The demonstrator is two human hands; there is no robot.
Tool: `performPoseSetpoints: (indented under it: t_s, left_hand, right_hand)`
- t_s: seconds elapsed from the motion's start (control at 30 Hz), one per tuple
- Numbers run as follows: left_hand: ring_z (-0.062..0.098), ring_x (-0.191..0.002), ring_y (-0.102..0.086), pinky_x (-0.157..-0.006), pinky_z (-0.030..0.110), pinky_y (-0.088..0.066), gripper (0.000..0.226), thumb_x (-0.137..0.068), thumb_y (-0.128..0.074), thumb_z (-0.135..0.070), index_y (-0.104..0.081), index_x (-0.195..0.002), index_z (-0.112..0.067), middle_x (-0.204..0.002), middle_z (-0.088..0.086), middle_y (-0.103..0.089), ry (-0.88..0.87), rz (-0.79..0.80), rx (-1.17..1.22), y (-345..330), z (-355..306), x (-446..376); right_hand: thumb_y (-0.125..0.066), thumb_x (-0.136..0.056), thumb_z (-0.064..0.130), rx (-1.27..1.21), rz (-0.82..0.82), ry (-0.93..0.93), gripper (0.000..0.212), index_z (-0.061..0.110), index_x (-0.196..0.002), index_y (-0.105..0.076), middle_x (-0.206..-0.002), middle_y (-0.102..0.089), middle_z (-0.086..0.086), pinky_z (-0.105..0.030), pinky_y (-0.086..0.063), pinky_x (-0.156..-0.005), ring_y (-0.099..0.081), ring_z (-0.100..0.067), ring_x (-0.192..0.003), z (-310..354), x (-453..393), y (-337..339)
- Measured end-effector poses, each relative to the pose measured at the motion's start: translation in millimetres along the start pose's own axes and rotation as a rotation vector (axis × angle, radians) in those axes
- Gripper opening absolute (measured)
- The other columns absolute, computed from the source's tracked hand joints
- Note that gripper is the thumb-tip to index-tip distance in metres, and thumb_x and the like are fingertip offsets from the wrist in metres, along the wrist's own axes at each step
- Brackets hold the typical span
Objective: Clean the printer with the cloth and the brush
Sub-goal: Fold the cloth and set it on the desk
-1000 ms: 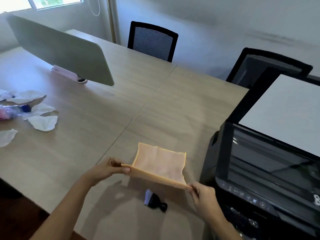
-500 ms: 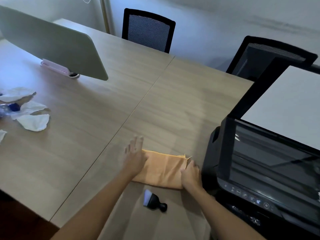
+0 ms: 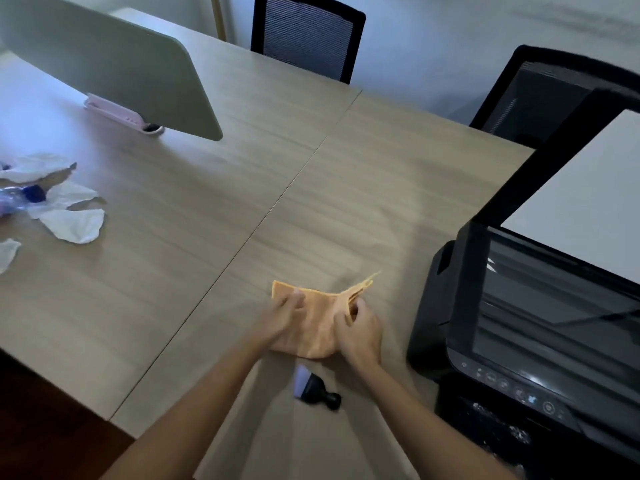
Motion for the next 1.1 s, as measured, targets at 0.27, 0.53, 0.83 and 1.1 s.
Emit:
performPoseSetpoints:
  t_s: [0.27,0.53,0.83,1.1]
  left_hand:
    - [0.025,-0.086,-0.068,-0.083,0.050,-0.056,0.054,-0.046,-0.077,-0.040,-0.064,-0.090,-0.010,-0.092,0.016,-0.071,0.002,-0.182,-0.025,47,24,-6]
    - [0.033,-0.142,-0.031,-0.109,0.058,-0.033,0.069,-0.082,-0.065,-0.020,-0.035,-0.145,-0.025,-0.156,0.009,-0.029,-0.355,-0.344,-1.081,30,-2,4]
    - [0.029,-0.151,0.010,-0.110,0.071,0.005,0.068,-0.094,-0.046,-0.046,-0.011,-0.152,-0.037,-0.163,-0.013,0.004,-0.390,0.219,-1.330,-36,12,-23]
    - [0.028,-0.151,0.007,-0.111,0.072,0.002,0.068,-0.093,-0.046,-0.047,-0.012,-0.151,-0.037,-0.164,-0.011,0.000,-0.460,0.258,-1.386,-92,8,-14]
  right_hand:
    - [-0.048,-0.093,0.019,0.064,0.309,0.213,0.018,0.010,-0.095,-0.063,-0.099,-0.067,-0.010,-0.029,-0.039,-0.074,-0.060,-0.024,-0.092,25,12,-66]
    - [-0.050,-0.092,0.032,0.710,0.548,0.378,0.067,0.020,-0.150,-0.018,-0.161,-0.010,0.007,-0.047,-0.017,-0.115,-0.009,-0.034,-0.145,-11,17,-98]
    - [-0.040,-0.096,0.033,0.804,0.441,0.239,0.062,0.026,-0.151,-0.011,-0.161,-0.004,0.014,-0.044,-0.021,-0.111,-0.017,-0.034,-0.141,-58,8,-55]
    - [-0.043,-0.096,0.022,0.858,0.342,0.136,0.063,0.019,-0.151,-0.011,-0.162,-0.004,0.004,-0.041,-0.030,-0.106,-0.031,-0.033,-0.131,-88,22,-14]
Point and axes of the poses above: each hand's wrist, its own x-axis away from the middle knuckle, its own y-axis out of the back of the hand, z = x × y, the point moved 10 cm from there along -x, towards the middle knuckle
